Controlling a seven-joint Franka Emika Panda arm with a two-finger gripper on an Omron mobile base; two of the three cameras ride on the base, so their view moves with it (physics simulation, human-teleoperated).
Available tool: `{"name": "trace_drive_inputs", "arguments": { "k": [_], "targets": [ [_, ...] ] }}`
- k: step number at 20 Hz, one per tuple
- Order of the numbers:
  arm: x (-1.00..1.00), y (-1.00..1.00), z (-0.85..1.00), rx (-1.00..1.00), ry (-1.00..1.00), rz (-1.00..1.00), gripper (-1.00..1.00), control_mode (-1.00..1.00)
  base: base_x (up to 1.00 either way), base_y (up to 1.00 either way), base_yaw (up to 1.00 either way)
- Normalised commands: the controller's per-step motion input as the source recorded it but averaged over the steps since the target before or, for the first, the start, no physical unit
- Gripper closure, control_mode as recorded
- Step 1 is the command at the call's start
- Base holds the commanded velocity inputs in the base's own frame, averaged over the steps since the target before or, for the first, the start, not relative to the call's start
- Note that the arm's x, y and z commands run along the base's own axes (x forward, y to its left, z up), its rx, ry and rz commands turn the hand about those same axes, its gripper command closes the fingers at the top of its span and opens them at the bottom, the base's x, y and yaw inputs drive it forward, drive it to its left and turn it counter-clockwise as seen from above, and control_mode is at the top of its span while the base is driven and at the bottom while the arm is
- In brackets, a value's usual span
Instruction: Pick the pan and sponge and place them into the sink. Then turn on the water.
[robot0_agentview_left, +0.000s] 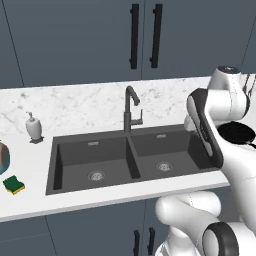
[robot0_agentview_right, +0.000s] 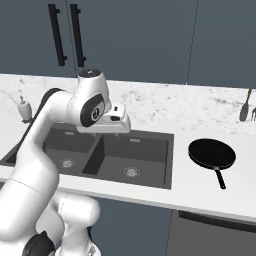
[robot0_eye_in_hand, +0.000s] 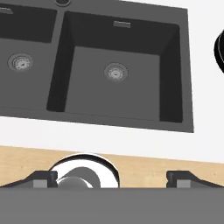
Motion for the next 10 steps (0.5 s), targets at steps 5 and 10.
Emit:
{"name": "trace_drive_inputs", "arguments": {
  "k": [5,10],
  "targets": [
    [-0.21,-0.48,-0.09,-0.04,0.0,0.0,-1.0,-1.0,0.0,0.0,0.0],
    [-0.17,-0.62,-0.22,0.0,0.0,0.06,-1.0,-1.0,0.0,0.0,0.0]
  ]
}}
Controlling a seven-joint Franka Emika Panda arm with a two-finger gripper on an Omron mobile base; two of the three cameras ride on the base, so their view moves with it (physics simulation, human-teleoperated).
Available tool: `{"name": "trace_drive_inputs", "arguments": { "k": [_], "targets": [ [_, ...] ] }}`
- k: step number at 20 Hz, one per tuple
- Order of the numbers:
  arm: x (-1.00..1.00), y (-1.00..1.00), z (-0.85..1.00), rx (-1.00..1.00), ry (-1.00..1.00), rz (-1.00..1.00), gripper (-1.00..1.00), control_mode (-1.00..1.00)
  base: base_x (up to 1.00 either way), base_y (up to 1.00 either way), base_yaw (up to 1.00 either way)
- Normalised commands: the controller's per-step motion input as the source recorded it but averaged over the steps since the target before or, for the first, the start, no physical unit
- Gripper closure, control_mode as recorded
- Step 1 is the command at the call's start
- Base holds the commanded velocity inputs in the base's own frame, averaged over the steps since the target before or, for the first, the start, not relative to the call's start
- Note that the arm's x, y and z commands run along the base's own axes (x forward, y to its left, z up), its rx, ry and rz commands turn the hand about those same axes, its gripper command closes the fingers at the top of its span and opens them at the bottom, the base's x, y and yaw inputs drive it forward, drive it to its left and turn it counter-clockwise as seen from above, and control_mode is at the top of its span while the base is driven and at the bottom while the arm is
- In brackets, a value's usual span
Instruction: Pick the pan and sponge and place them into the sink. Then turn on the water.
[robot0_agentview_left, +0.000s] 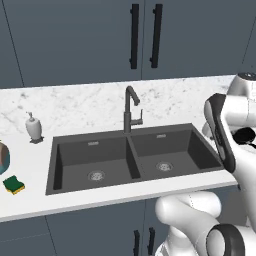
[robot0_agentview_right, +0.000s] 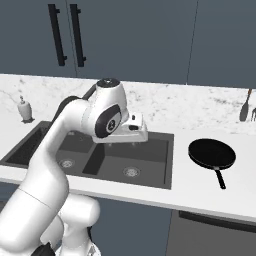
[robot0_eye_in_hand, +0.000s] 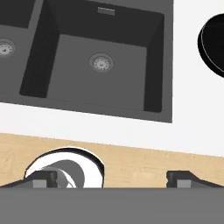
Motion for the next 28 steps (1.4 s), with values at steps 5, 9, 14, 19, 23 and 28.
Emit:
{"name": "trace_drive_inputs", "arguments": {
  "k": [5,9,14,19,23,28],
  "targets": [
    [-0.13,-0.64,-0.31,0.0,0.07,0.13,-1.0,-1.0,0.0,0.0,0.0],
    [-0.16,-0.63,-0.21,0.0,0.03,0.15,-1.0,-1.0,0.0,0.0,0.0],
    [-0.13,-0.66,-0.11,0.0,0.0,0.11,-1.0,-1.0,0.0,0.0,0.0],
    [-0.06,-0.65,-0.14,0.0,0.0,0.09,-1.0,-1.0,0.0,0.0,0.0],
    [0.0,-0.54,-0.29,-0.03,0.0,0.05,-1.0,-1.0,0.0,0.0,0.0],
    [0.01,-0.39,-0.31,-0.06,0.0,0.0,-1.0,-1.0,0.0,0.0,0.0]
  ]
}}
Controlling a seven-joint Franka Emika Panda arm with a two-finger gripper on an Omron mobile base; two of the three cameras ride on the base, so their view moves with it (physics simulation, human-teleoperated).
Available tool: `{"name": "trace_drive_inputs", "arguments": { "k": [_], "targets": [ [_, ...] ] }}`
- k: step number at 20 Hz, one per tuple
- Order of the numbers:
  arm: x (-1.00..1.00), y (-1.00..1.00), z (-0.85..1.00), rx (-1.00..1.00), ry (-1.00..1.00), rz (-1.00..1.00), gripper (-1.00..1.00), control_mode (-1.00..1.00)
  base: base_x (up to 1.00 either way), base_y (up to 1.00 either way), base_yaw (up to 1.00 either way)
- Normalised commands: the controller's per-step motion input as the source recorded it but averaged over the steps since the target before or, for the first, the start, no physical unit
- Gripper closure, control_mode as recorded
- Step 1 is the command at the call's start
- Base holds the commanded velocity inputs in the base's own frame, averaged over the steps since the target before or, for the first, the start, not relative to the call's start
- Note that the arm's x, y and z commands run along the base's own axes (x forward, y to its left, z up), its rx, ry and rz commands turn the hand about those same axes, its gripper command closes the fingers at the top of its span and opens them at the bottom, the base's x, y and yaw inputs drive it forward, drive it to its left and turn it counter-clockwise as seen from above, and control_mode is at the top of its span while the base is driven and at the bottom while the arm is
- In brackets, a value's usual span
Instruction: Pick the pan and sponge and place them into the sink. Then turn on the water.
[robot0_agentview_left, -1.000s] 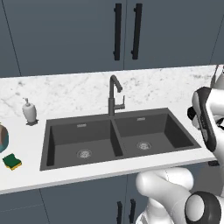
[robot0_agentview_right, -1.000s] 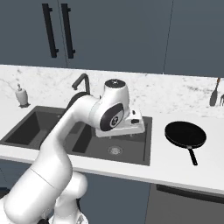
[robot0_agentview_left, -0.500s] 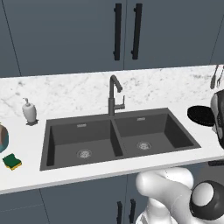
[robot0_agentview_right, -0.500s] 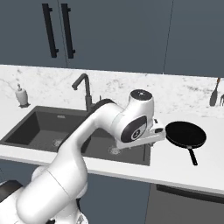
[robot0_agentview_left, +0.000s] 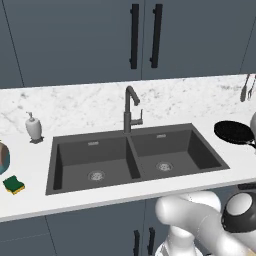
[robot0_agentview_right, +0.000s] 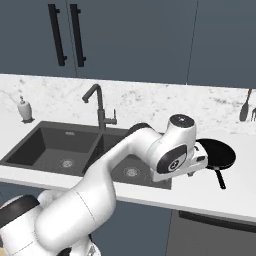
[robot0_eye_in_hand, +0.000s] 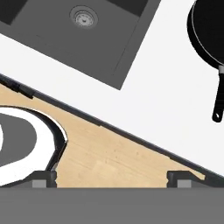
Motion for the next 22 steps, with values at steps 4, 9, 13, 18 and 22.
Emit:
{"name": "trace_drive_inputs", "arguments": {
  "k": [4,9,13,18,22],
  "targets": [
    [0.23,-0.43,-0.24,-0.01,0.02,0.0,-1.0,-1.0,0.0,0.0,0.0],
    [0.37,-0.52,-0.1,0.0,0.01,-0.01,-1.0,-1.0,0.0,0.0,0.0],
    [0.35,-0.55,-0.11,0.0,0.0,-0.01,-1.0,-1.0,0.0,0.0,0.0],
    [0.37,-0.42,-0.13,0.01,0.1,0.0,-1.0,-1.0,0.0,0.0,0.0],
    [0.39,-0.38,-0.18,0.03,0.15,0.0,-1.0,-1.0,0.0,0.0,0.0]
  ]
}}
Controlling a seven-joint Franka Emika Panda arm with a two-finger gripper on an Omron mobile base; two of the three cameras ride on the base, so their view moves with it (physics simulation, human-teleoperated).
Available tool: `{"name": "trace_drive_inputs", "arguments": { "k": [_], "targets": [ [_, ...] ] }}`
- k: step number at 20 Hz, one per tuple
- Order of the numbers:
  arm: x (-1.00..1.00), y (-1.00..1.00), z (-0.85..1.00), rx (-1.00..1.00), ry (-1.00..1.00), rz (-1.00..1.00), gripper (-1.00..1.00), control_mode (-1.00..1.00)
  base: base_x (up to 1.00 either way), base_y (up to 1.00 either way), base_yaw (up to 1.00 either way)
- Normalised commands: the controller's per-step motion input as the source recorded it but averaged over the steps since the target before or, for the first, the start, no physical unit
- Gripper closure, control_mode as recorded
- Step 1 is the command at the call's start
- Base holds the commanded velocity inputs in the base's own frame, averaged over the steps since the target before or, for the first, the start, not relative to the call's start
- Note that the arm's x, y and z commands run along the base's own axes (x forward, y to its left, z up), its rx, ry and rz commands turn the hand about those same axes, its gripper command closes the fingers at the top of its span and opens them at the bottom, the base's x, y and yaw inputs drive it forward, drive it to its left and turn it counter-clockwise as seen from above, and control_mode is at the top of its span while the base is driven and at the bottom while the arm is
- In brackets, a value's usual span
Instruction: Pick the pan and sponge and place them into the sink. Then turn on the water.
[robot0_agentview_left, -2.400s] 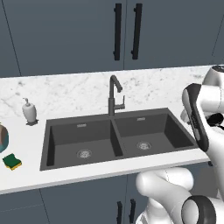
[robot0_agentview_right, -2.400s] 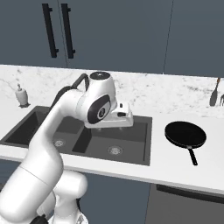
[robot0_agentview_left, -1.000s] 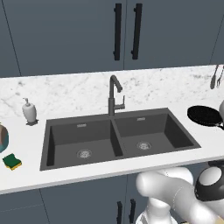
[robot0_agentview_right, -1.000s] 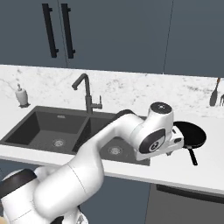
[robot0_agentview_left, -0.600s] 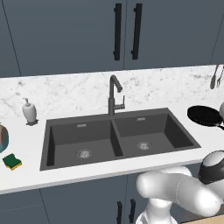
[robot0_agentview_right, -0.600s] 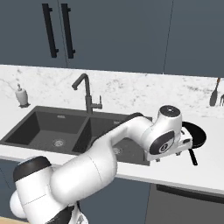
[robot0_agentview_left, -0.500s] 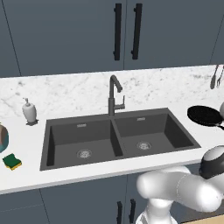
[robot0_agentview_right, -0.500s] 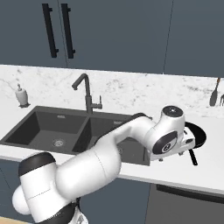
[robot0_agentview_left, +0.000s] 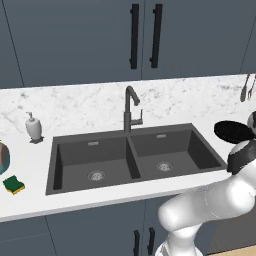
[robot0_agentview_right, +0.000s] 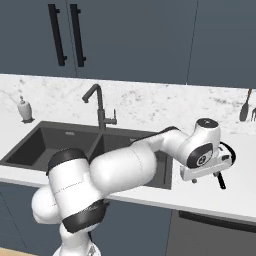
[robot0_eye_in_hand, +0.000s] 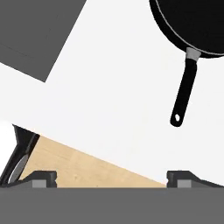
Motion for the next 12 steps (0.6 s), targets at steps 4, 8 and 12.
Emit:
{"name": "trace_drive_inputs", "arguments": {
  "k": [4,8,12],
  "targets": [
    [0.29,-0.39,-0.23,0.03,0.06,-0.02,-1.0,-1.0,0.0,0.0,0.0],
    [0.23,-0.34,-0.2,0.03,0.0,-0.04,-1.0,-1.0,0.0,0.0,0.0],
    [0.24,-0.22,-0.19,0.0,0.01,-0.09,-1.0,-1.0,0.0,0.0,0.0]
  ]
}}
